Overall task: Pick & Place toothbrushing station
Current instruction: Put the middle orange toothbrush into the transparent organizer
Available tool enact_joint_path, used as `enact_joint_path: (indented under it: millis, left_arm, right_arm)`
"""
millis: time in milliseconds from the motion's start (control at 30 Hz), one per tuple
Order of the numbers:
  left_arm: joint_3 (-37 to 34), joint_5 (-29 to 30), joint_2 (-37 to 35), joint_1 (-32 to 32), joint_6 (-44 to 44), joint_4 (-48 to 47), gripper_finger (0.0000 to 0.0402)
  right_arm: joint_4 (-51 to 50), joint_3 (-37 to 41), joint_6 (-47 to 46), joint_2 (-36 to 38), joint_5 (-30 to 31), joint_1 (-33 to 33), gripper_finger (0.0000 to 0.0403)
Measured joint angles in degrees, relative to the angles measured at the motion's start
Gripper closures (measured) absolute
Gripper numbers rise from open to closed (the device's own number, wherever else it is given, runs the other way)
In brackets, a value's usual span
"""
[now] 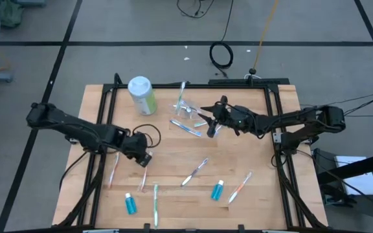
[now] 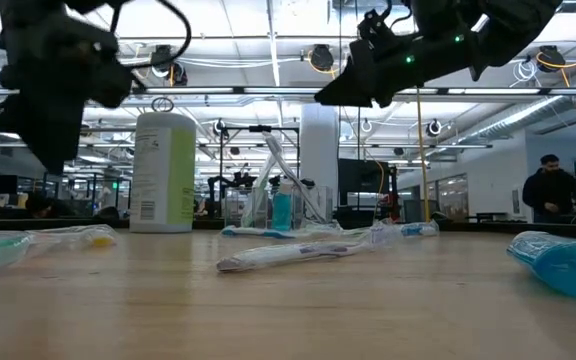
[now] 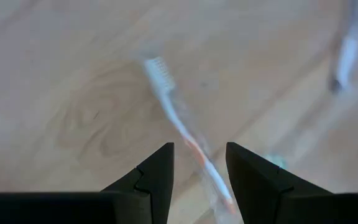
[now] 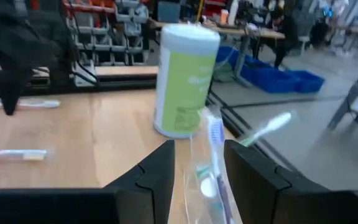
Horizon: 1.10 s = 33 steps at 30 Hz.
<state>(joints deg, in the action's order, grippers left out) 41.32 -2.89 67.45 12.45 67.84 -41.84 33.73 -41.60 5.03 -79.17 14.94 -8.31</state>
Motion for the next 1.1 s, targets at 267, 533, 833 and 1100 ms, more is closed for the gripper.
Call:
enact_joint_path:
  millis: [267,533,833,1100]
  left_arm:
    - [-0.1,0.9,9.3,0.0,1.8,6.1,0.0249]
    - [-0.1,-0.1,17.7,-1.8,6.7,7.4,0.0249]
    - [0.2,-4.3,21.9,-5.2,-4.2,7.1,0.0250]
    - [0.1,-3.4,22.0,-5.3,-9.1,7.3,0.0264]
  right_arm:
    - [3.4,0.0,4.3,0.1,0.0,0.0,0.0273]
    - [5.9,0.0,8.3,0.1,-0.1,0.0,0.0273]
    - [5.9,0.0,8.1,0.1,-0.1,0.0,0.0273]
    - [5.6,0.0,5.7,0.1,-0.1,0.1,0.0273]
